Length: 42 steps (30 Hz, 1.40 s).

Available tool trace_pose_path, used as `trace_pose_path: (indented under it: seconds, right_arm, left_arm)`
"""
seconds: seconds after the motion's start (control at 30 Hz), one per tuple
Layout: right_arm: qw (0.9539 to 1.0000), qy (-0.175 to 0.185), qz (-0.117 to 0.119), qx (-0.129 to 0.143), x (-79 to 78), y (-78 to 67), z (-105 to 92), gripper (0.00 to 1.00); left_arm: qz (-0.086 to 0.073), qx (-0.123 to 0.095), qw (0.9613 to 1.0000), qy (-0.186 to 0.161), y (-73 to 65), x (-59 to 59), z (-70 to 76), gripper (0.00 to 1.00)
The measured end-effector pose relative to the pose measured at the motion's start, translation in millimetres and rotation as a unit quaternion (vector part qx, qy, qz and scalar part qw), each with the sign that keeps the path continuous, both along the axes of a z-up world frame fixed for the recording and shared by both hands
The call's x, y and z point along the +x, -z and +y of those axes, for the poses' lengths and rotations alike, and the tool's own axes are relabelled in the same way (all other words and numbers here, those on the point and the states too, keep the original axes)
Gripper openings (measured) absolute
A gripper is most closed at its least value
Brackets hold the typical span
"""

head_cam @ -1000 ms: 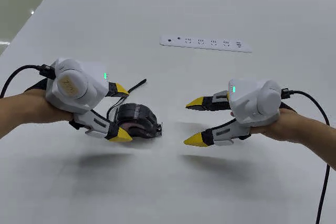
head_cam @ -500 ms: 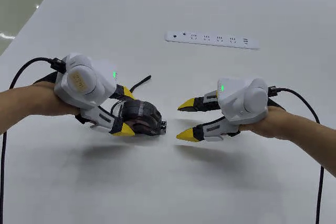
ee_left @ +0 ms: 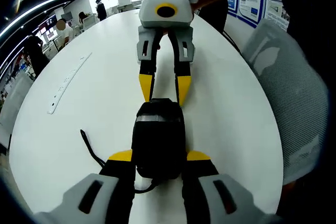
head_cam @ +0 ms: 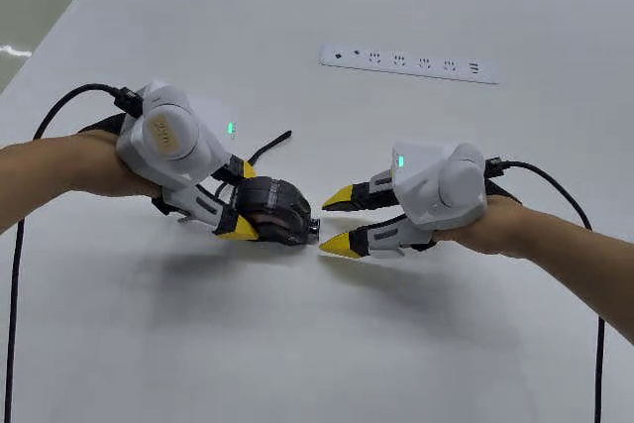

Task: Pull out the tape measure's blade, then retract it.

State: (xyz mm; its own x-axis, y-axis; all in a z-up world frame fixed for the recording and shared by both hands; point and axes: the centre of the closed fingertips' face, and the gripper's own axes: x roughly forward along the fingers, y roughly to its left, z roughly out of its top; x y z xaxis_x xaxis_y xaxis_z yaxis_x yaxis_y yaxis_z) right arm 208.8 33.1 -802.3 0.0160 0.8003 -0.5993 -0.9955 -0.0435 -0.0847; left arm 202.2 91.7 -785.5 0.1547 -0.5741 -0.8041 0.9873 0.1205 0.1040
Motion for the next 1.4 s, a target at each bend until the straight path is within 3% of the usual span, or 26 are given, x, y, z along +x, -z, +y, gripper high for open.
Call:
trace_pose_path:
  seconds: [0.1,0.3,0.83,1.4]
  right_arm:
    - [1.0000,-0.001,-0.002,-0.004,-0.7,-0.2,3.4,0.21]
    - [0.9999,-0.006,0.001,-0.009,1.0,5.8,11.4,0.19]
    - [0.9998,0.009,0.002,-0.018,1.1,7.0,10.2,0.14]
    - [0.9995,0.001,-0.003,-0.031,-1.2,6.3,8.2,0.12]
  left_arm:
    - [0.000,0.004,1.0000,0.004,2.0,0.0,0.5,0.29]
    - [0.005,0.004,1.0000,-0.007,2.8,-0.1,1.3,0.29]
    - [0.013,-0.002,0.9997,-0.020,1.9,-0.7,1.9,0.28]
    - [0.015,0.000,0.9997,-0.020,2.4,-1.1,1.9,0.27]
